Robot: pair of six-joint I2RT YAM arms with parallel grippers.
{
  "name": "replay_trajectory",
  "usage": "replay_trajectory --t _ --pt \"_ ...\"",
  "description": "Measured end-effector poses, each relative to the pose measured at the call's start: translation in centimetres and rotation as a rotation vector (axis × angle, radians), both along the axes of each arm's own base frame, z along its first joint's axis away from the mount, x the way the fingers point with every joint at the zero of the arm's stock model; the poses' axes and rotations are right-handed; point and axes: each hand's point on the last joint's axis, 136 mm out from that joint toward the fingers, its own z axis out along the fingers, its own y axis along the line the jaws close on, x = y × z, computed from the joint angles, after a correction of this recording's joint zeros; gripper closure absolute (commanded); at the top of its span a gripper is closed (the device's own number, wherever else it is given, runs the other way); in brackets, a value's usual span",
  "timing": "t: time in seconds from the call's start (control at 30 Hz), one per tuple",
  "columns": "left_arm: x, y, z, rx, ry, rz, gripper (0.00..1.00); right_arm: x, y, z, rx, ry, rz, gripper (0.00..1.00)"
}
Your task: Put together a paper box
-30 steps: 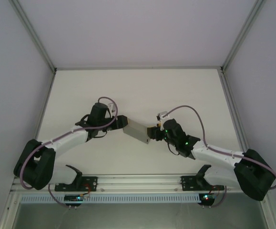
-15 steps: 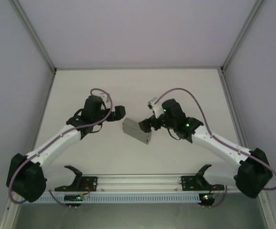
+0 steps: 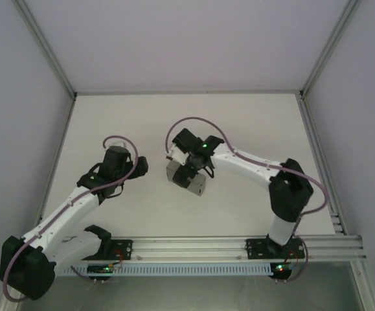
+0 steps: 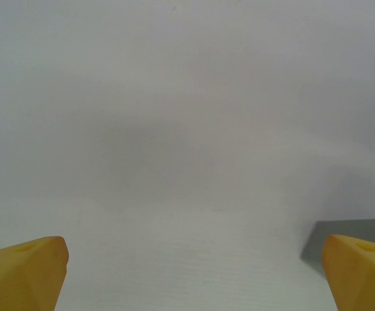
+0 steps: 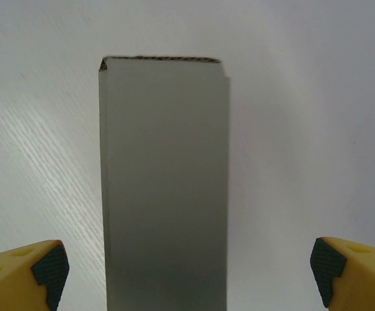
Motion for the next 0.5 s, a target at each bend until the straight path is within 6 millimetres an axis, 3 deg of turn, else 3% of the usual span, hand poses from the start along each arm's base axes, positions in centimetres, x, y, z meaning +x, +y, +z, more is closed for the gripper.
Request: replay_trajectory --t 0.13,0.27,0.5 --pt "-0.3 0.7 -0.6 0.016 0.018 0.021 0.00 -0.7 -0.2 -2.2 -0.122 0.030 0.050 0.16" --pt "-0.2 1.1 -0.5 0.026 0.010 0.037 0.00 -1.1 -0.9 -3.1 -0.224 0.025 0.076 0.33" --pt "0.0 1.6 -0.1 0.037 -0.008 0.055 0.00 0.3 -2.5 -3.2 -0.392 -0.100 0.073 0.33"
